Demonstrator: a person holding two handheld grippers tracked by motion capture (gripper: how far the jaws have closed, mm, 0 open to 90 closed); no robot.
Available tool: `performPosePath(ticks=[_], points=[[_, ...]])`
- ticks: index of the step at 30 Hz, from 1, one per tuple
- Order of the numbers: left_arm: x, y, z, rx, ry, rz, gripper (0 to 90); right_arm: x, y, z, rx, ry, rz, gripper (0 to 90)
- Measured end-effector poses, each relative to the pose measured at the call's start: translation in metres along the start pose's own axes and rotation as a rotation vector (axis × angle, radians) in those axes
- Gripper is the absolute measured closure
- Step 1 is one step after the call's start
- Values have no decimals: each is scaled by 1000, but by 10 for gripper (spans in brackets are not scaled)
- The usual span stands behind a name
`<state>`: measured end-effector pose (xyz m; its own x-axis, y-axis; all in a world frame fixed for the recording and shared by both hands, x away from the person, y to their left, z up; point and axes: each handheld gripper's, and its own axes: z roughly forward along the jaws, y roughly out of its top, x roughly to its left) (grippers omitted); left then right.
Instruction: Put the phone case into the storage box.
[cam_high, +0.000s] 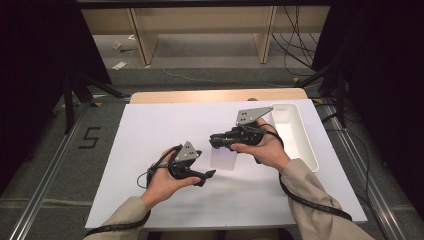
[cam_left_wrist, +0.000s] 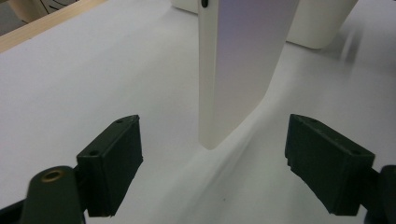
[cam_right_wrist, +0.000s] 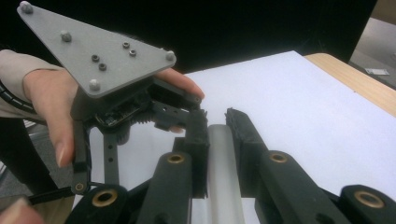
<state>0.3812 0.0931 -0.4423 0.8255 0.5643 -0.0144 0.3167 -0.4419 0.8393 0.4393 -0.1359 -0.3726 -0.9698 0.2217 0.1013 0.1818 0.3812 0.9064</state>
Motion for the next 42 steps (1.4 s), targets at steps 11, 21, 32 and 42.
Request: performPosePath(ticks=[11,21,32,42], points=[[-2,1,1,-15,-41,-1,237,6,2,7,-2,49,-6,801],[-3,1,2,-23,-66,6,332,7,-1,11,8,64,0,801],[-2,0,4,-27,-90,32,433,8,-2,14,9,84,1,801],[0,-1,3,-33,-115,49,641,7,-3,14,11,94,11,801]])
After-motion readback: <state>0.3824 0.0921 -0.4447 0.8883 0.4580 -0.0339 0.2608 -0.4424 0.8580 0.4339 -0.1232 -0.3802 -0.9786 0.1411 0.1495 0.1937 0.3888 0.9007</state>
